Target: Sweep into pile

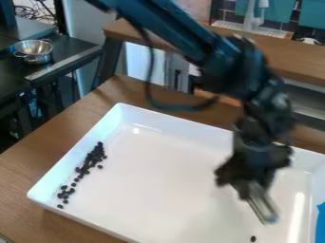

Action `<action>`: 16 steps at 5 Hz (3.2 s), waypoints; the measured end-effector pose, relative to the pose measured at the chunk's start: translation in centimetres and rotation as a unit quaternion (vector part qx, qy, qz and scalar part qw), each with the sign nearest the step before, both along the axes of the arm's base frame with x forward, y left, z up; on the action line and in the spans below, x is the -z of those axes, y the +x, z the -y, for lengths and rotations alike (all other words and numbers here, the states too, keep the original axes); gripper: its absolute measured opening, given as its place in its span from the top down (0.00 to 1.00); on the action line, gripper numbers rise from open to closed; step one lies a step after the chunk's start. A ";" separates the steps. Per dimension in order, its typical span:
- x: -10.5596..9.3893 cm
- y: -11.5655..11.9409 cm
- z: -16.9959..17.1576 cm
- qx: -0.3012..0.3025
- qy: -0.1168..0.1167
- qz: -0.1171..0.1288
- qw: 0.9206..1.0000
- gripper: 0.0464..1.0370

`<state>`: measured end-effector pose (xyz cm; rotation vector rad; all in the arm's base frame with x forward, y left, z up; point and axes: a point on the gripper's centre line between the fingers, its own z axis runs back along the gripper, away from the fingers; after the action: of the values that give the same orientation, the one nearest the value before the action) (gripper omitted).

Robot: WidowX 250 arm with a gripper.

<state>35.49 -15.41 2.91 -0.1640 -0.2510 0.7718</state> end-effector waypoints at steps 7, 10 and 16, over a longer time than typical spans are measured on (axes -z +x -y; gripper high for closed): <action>3.9 -6.7 -5.2 0.105 0.064 0.056 0.991 0.66; 4.3 -6.2 -10.4 0.146 0.103 0.082 0.980 0.66; 4.1 -7.1 -24.3 0.116 0.188 -0.012 0.975 0.66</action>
<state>28.39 8.85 -1.16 0.1719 -0.3441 0.4818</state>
